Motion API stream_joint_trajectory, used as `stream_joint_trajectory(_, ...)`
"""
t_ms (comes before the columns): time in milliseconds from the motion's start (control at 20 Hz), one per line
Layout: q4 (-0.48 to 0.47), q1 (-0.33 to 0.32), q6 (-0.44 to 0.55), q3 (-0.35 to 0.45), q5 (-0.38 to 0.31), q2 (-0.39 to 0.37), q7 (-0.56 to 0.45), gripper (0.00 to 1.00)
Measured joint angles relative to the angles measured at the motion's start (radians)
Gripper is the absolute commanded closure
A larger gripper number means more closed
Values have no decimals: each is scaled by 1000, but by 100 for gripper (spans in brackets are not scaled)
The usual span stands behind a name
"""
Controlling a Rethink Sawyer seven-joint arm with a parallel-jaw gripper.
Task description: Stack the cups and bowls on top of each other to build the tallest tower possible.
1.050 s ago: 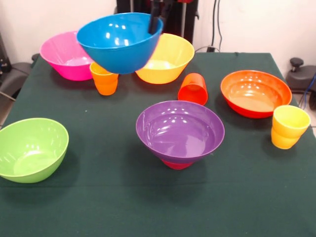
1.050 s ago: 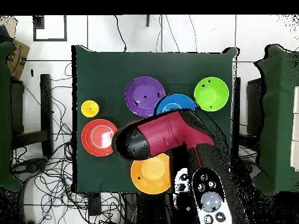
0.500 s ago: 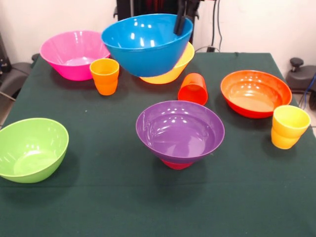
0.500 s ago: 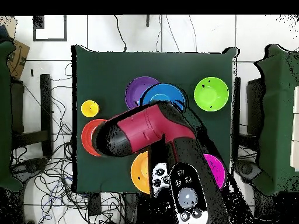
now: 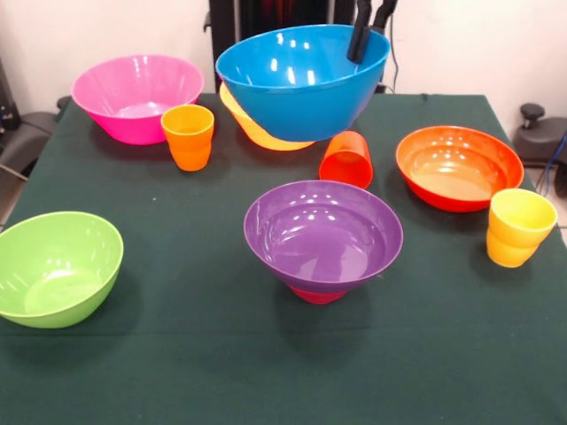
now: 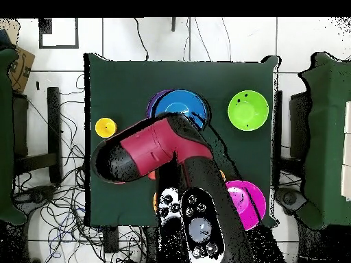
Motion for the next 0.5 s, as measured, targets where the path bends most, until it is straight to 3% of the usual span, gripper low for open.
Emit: stream_joint_trajectory(500,10,-32,0,-3,11,-23,0,100)
